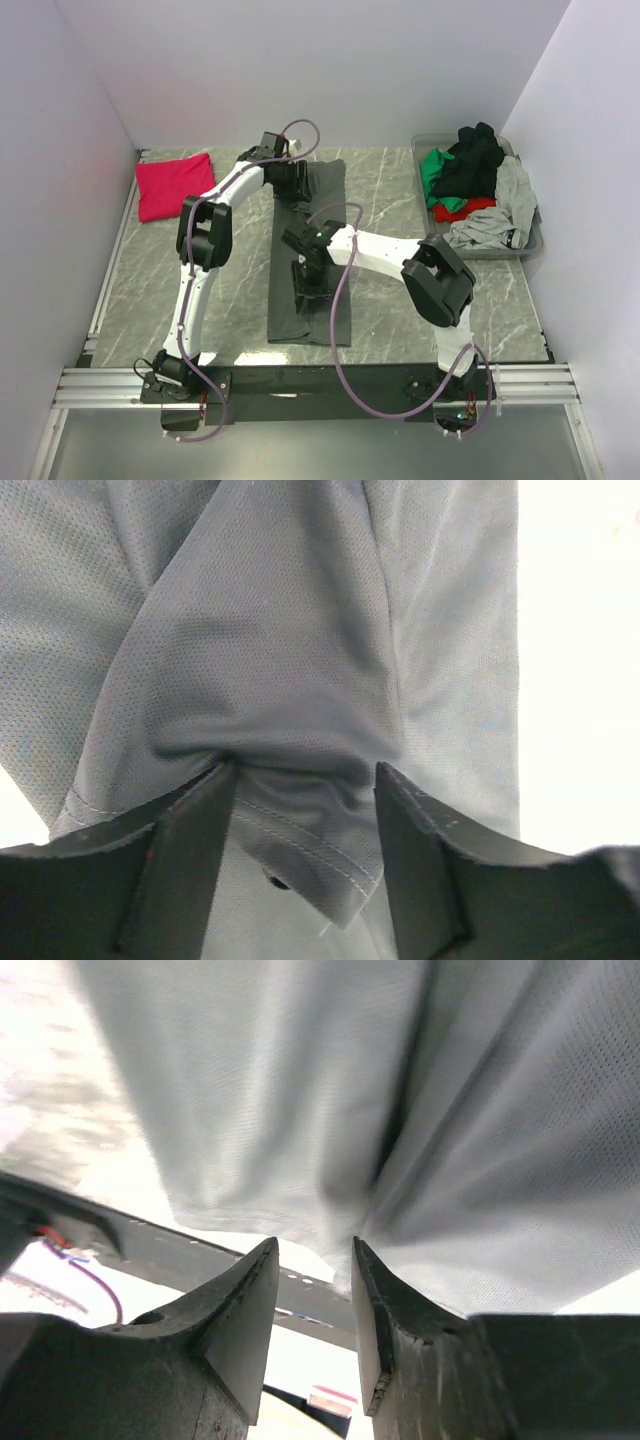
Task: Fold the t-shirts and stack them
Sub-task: Fold the tshirt
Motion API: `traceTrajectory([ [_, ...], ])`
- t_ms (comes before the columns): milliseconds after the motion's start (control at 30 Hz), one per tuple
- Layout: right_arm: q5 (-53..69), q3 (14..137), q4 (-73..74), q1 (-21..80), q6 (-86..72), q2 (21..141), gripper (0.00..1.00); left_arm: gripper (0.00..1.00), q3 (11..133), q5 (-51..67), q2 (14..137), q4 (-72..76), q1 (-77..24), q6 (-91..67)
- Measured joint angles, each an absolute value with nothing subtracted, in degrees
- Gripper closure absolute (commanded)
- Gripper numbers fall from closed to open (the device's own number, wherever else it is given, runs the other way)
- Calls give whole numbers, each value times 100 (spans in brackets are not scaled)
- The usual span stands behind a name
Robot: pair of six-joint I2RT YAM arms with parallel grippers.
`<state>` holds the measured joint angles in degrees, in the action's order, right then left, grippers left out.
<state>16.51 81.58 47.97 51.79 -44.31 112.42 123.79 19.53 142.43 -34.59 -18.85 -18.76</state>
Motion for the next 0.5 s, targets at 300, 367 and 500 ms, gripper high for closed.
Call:
traceTrajectory([
  [300,1269,7981,5210,5159,-4182,10412,49,25,11926,1979,13616,-3321,-1883,-2067],
  [367,1203,7653,5286,5144,-4143,10090,48,25,11701,1964,13203,-3301,-1883,-2108],
  [500,1116,6908,5349,5033,-4069,9557,47,25,10847,1907,12040,-3129,-1879,-2340],
])
